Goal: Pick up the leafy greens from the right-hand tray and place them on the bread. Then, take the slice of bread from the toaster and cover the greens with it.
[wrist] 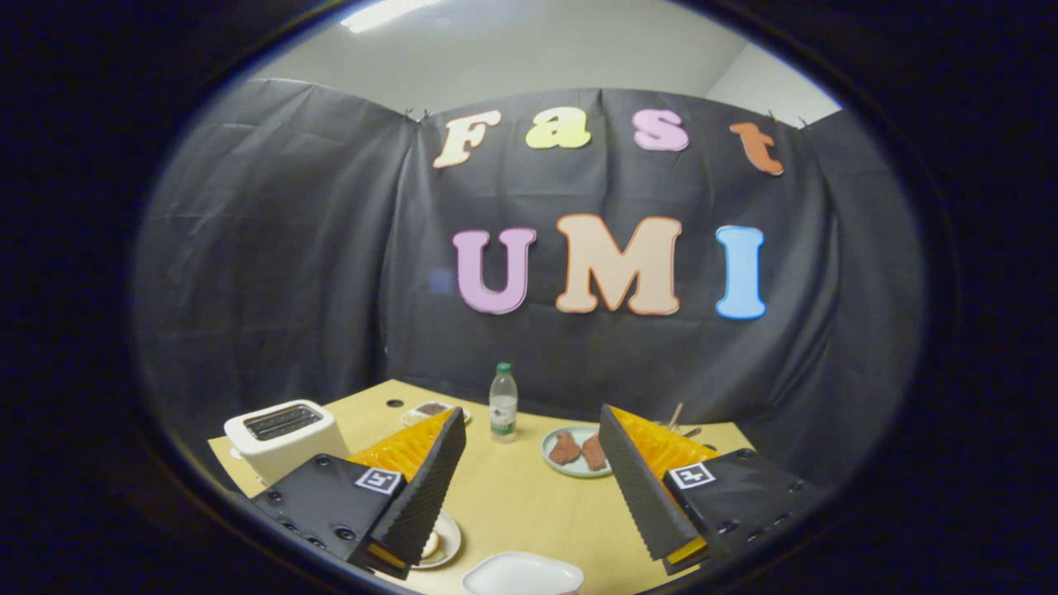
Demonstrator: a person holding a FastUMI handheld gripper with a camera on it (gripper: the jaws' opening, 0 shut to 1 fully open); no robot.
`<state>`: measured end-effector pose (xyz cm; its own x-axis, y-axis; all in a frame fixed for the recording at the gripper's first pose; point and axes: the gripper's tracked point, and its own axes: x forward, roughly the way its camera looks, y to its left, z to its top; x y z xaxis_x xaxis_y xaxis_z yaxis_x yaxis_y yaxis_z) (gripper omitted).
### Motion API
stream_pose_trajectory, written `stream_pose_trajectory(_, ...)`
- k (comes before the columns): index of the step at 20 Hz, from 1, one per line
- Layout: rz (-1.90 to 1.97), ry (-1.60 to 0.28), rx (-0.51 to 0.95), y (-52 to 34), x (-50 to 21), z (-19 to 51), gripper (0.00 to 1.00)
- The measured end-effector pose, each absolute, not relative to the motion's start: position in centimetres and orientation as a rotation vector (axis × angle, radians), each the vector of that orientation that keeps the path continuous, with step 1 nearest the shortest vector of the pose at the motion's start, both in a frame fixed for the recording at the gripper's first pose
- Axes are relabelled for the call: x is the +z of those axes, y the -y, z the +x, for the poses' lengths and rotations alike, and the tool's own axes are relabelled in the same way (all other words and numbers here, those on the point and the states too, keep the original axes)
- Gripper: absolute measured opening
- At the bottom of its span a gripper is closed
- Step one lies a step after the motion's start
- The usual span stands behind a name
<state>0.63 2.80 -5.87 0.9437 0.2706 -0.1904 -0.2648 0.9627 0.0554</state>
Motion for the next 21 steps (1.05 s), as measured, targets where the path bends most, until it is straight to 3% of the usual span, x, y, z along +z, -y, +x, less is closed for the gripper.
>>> stream_pose_trajectory(12,0.059,-0.128,0.050,4.2,-2.8,-0.8,1.00)
stream_pose_trajectory(21,0.099,-0.103,0.026,5.5,-2.1,-1.4,1.00)
